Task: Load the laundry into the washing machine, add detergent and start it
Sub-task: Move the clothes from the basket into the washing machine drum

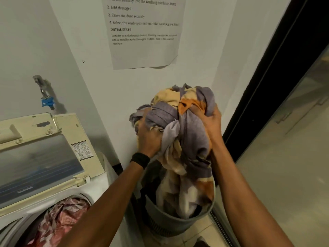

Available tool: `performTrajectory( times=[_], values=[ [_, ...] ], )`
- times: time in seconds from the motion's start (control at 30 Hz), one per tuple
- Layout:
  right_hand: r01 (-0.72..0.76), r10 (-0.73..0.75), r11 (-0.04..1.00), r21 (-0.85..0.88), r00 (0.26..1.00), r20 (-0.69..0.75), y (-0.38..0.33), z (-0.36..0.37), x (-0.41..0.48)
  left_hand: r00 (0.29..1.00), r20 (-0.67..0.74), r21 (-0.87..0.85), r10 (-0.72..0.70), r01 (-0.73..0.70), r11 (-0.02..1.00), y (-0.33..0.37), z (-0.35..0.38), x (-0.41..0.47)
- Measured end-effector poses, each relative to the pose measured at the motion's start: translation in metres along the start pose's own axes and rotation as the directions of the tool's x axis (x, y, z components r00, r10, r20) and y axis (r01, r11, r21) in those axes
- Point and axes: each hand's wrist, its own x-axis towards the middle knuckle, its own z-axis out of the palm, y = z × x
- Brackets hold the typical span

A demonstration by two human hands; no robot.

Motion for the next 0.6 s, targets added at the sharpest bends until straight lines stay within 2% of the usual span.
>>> performTrajectory(
  times=[0.1, 0.17, 0.23, 0.37, 0.43, 0.53, 0.6],
  values=[
    [0.03, -0.03, 1.0, -0.005, 0.999, 0.039, 0.002, 0.013, 0.001, 0.96, 0.248, -0.086, 0.133, -0.115, 0.99, 0.008, -0.011, -0.001],
    [-0.004, 0.003, 1.0, 0.029, 0.999, 0.04, -0.002, 0.017, 0.001, 0.949, 0.289, -0.102, 0.128, -0.102, 0.989, 0.012, -0.009, -0.005],
    [-0.045, 0.039, 0.997, 0.062, 0.995, 0.088, -0.001, 0.02, 0.002, 0.964, 0.23, -0.083, 0.131, -0.114, 0.99, 0.011, 0.0, -0.01],
    [-0.104, 0.09, 0.99, 0.09, 0.985, 0.148, 0.004, 0.025, 0.001, 0.995, 0.02, -0.028, 0.102, -0.101, 0.994, -0.004, 0.007, -0.01],
    [-0.148, 0.129, 0.986, 0.081, 0.97, 0.208, 0.007, 0.024, 0.0, 0.997, -0.068, -0.058, 0.043, -0.047, 0.997, -0.007, 0.006, -0.008],
    [0.011, 0.014, 0.994, -0.106, 0.974, 0.228, 0.022, 0.013, -0.003, 0.984, -0.169, -0.192, -0.058, 0.025, 0.981, -0.005, 0.006, -0.007],
    [0.082, -0.044, 0.985, -0.154, 0.971, 0.236, 0.042, 0.005, -0.015, 0.975, -0.203, -0.197, -0.086, 0.045, 0.979, -0.002, 0.006, -0.004]
  ],
)
